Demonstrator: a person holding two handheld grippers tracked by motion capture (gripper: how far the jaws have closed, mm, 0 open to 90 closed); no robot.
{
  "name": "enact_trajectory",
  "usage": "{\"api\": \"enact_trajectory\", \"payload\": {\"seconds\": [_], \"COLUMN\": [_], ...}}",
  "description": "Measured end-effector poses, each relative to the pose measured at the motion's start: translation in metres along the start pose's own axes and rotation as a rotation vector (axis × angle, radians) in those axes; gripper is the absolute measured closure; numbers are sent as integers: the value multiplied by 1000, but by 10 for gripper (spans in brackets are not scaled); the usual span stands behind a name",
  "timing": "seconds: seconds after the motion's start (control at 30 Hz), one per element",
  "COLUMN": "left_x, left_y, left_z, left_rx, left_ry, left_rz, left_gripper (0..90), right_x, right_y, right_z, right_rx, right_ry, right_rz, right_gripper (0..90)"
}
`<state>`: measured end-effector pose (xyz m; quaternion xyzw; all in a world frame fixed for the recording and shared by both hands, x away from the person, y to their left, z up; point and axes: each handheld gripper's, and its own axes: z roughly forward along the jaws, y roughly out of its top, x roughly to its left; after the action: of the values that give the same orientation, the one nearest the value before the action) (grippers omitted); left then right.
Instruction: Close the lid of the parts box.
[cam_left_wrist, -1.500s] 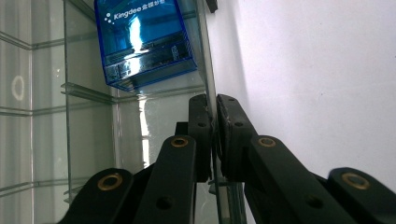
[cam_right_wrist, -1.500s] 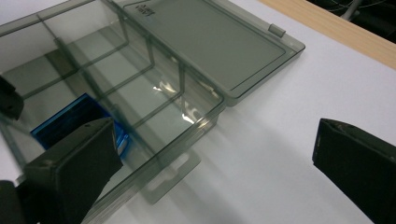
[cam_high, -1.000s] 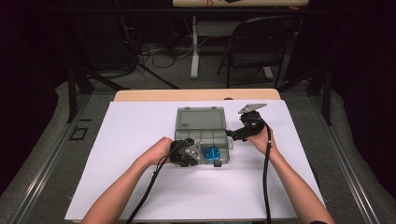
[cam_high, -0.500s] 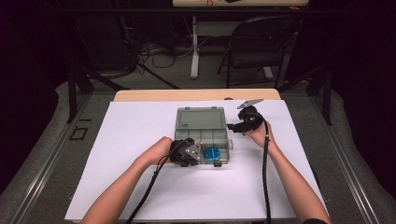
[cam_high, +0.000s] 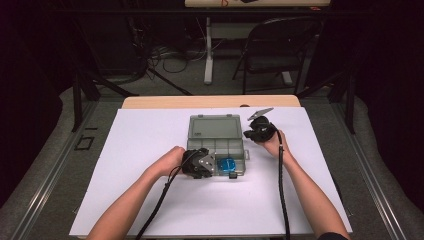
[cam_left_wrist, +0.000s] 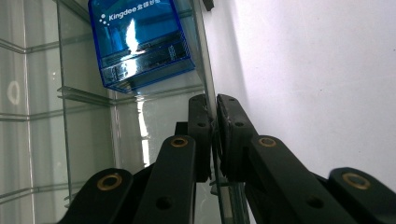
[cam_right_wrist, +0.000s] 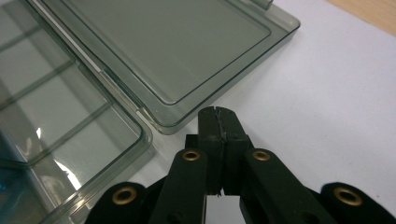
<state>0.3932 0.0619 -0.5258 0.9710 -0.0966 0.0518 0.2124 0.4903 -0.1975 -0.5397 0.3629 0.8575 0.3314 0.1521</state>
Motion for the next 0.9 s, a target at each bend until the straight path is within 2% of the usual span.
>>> {"api": "enact_trajectory", "payload": {"seconds": [0.03,0.1,0.2,0.23,0.3,0.33,0.43,0.5,0.57,0.67,0.73,0.9], "left_x": [0,0,0,1,1,2,3,3,4,5,5,7], "left_y": [0,-1,0,0,1,1,0,-1,-1,0,1,1], "left_z": [0,0,0,0,0,0,1,1,1,1,1,1], "left_rx": [0,-1,-1,0,9,12,1,-6,-5,-2,4,13], "left_ry": [0,-2,-7,-8,-10,-13,-24,-29,-35,-44,-44,-55], "left_rz": [-3,-1,11,15,30,33,30,27,33,44,55,73], "left_gripper": [848,849,847,847,846,846,846,846,844,843,841,839], "right_x": [1,0,-2,-2,-2,-3,-5,-6,-8,-8,-10,-11], "right_y": [1,2,4,3,4,4,5,3,5,4,5,7], "right_z": [1,3,6,9,11,13,13,17,14,16,16,18], "right_rx": [24,48,53,37,71,50,102,36,92,65,79,74], "right_ry": [-2,5,9,12,7,9,13,25,29,35,41,45], "right_rz": [-9,1,2,9,1,6,13,34,23,30,34,33], "right_gripper": [900,900,900,900,900,900,900,900,900,900,900,900]}}
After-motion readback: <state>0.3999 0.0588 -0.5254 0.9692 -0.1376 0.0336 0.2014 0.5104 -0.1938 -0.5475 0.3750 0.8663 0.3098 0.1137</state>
